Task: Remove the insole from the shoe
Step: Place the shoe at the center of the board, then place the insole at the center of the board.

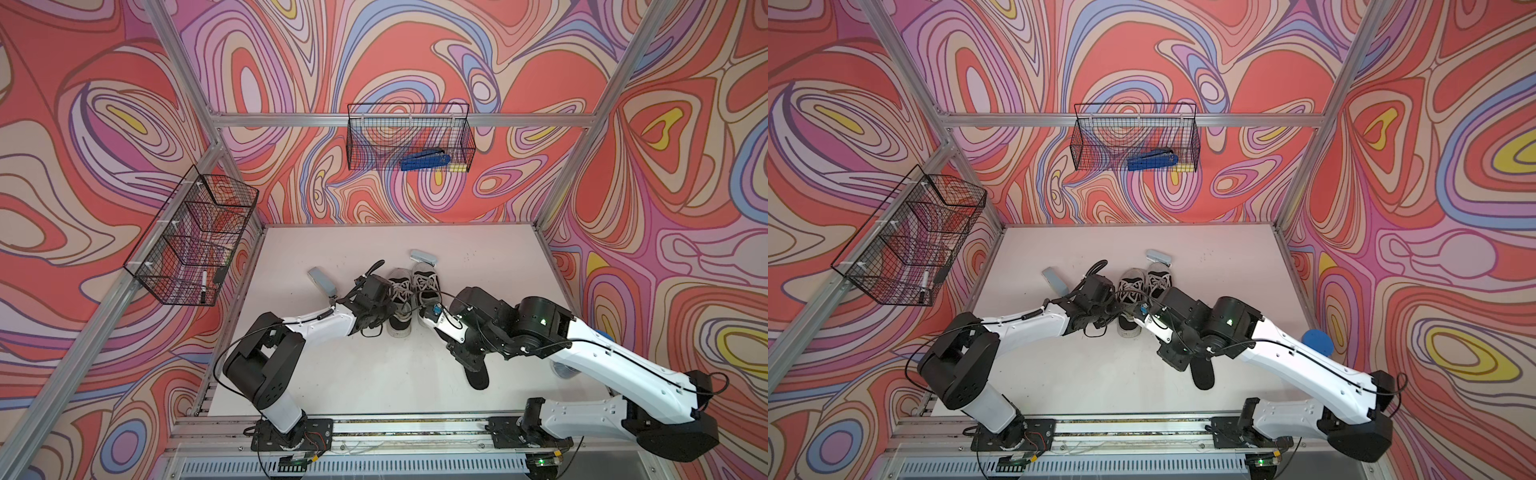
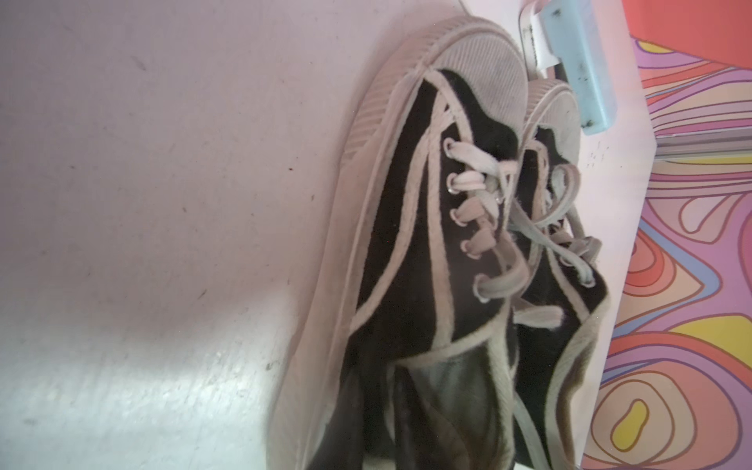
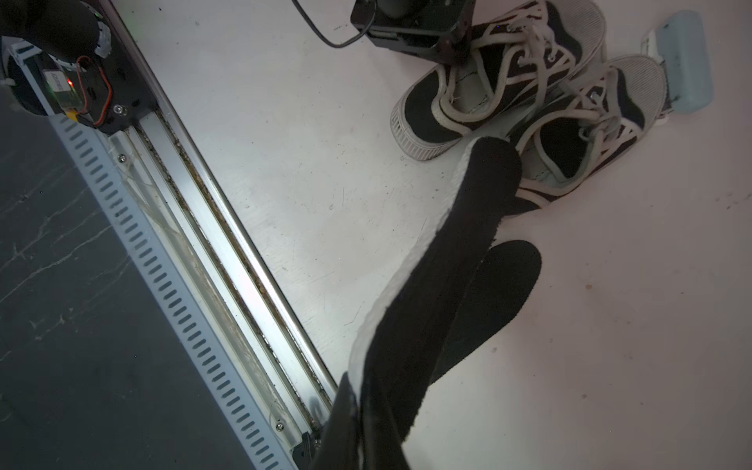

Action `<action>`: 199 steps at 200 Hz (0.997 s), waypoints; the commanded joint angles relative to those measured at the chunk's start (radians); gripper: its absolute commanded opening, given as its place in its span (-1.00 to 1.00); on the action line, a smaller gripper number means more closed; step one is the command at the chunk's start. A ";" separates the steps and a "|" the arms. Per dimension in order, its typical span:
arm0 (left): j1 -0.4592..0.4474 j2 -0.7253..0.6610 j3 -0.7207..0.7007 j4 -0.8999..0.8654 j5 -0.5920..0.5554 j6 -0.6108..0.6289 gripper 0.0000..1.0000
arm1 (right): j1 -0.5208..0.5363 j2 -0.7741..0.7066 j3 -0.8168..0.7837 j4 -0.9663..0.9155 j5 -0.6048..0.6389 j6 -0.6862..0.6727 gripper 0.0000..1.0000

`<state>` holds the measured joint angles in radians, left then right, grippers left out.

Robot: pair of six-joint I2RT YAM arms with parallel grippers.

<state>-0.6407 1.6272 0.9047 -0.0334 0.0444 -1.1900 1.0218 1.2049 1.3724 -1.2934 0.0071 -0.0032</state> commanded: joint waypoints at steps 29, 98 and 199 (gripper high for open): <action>0.006 -0.227 -0.037 -0.108 -0.047 0.029 -0.15 | 0.027 0.012 0.054 -0.069 -0.121 0.202 -1.00; 0.053 -0.495 -0.138 -0.336 -0.123 0.053 -0.04 | 0.083 0.107 0.038 -0.082 0.047 0.216 -1.00; 0.062 -0.636 -0.233 -0.428 -0.134 0.029 -0.04 | 0.301 0.371 -0.212 0.199 0.167 0.319 -0.60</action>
<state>-0.5823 1.0065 0.6907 -0.4091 -0.0711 -1.1534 1.3102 1.5295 1.1839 -1.1614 0.1677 0.2584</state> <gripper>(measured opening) 0.483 0.172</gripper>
